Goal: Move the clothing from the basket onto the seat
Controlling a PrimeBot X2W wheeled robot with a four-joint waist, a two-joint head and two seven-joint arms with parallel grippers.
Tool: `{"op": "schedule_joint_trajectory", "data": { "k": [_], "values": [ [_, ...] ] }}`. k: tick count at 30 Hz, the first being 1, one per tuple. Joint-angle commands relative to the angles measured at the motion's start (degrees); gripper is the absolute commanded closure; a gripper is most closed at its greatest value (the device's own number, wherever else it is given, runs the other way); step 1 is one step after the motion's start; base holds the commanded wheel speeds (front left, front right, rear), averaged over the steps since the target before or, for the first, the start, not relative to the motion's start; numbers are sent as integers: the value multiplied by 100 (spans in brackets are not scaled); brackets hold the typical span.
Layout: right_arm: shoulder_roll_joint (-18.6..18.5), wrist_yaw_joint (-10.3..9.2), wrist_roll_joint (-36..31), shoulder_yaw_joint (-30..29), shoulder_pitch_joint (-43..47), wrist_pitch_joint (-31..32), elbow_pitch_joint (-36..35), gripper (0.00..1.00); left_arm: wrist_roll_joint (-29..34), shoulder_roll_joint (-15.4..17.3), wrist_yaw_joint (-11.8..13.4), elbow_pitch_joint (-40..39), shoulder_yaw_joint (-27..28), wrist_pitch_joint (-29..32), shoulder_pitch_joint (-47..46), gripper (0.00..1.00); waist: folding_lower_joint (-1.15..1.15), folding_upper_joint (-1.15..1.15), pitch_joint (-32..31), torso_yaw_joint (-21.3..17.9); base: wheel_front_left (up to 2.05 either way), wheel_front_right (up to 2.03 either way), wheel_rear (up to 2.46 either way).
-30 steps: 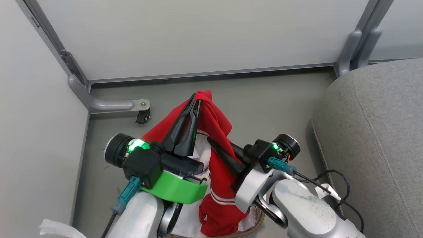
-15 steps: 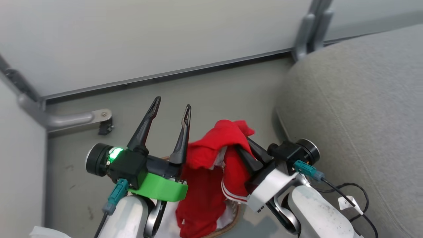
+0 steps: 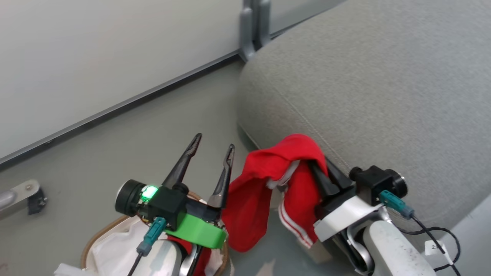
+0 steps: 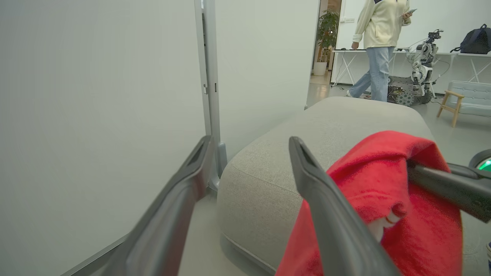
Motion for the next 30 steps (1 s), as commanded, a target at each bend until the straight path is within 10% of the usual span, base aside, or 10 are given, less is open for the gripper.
{"op": "schedule_joint_trajectory", "data": {
  "k": [1,8,30],
  "values": [
    [8,-6,-117,-127,79,-13,-81,100,-1,33,-26,37,-59,3,-142,0,0,-1,228,-579,0,0,0],
    [-50,-6,-868,-837,-349,-13,-158,100,-91,204,-33,260,-535,3,-349,0,0,-1,574,-622,0,0,0],
    [-1976,-7,-2025,-2612,-4189,-12,1747,100,114,1137,-35,-291,-675,3,-788,0,0,-1,2495,50,0,0,0]
  ]
}}
